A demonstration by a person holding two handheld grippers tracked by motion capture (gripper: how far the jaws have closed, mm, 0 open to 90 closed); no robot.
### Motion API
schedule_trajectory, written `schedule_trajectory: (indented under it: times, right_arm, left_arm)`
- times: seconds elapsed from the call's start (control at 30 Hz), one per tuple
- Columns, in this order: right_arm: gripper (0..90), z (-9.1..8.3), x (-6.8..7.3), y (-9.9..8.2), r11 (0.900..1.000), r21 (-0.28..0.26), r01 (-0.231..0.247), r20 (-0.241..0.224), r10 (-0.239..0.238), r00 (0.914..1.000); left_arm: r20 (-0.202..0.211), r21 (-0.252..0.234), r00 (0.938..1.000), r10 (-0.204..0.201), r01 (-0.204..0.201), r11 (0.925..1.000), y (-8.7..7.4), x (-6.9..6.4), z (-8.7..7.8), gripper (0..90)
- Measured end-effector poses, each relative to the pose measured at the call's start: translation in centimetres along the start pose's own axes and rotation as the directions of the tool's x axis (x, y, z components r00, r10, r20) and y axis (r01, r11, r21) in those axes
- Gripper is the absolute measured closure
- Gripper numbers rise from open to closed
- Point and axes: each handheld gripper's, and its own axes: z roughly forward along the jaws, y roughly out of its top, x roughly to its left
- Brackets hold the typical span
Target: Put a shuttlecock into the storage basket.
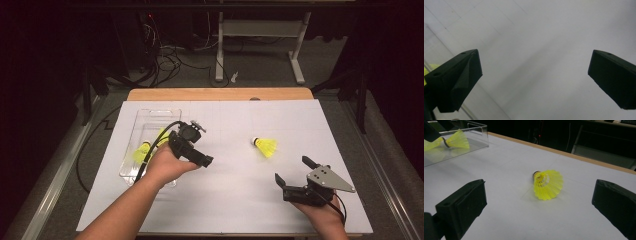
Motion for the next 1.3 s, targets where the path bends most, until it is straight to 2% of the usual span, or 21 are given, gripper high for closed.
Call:
schedule_trajectory:
  times: [0.17,0.4,0.77,0.93,1.1,1.3]
  right_arm:
    - [0.0,0.0,0.0,0.0,1.0,0.0,0.0,0.0,0.0,1.0]
    - [0.0,-0.1,-0.1,0.0,1.0,-0.001,-0.002,0.004,0.002,1.0]
    - [0.0,0.0,-0.2,-0.2,1.0,0.003,-0.003,0.008,0.003,1.0]
    - [0.0,0.0,-0.2,-0.3,1.0,0.007,-0.003,0.005,0.002,1.0]
    - [0.0,0.0,-0.3,-0.3,0.9999,0.008,-0.01,0.007,0.01,0.9999]
    - [0.0,-0.1,-0.3,-0.3,0.9999,0.005,-0.013,0.006,0.012,0.9999]
  left_arm:
    - [0.02,-0.035,0.9997,0.011,-0.01,0.9993,0.4,-0.8,0.4,0.4]
    - [0.055,-0.061,0.9979,0.035,-0.031,0.9976,1.2,-2.4,1.7,0.4]
    - [0.115,-0.095,0.9905,0.076,-0.065,0.9934,3.2,-5.5,5.5,0.7]
    - [0.131,-0.103,0.9889,0.07,-0.057,0.993,3.9,-6.2,7.4,0.7]
    - [0.135,-0.093,0.9888,0.064,-0.051,0.9944,4.6,-6.5,9.1,0.7]
    - [0.124,-0.092,0.9906,0.057,-0.046,0.9947,5.1,-6.7,10.2,1.4]
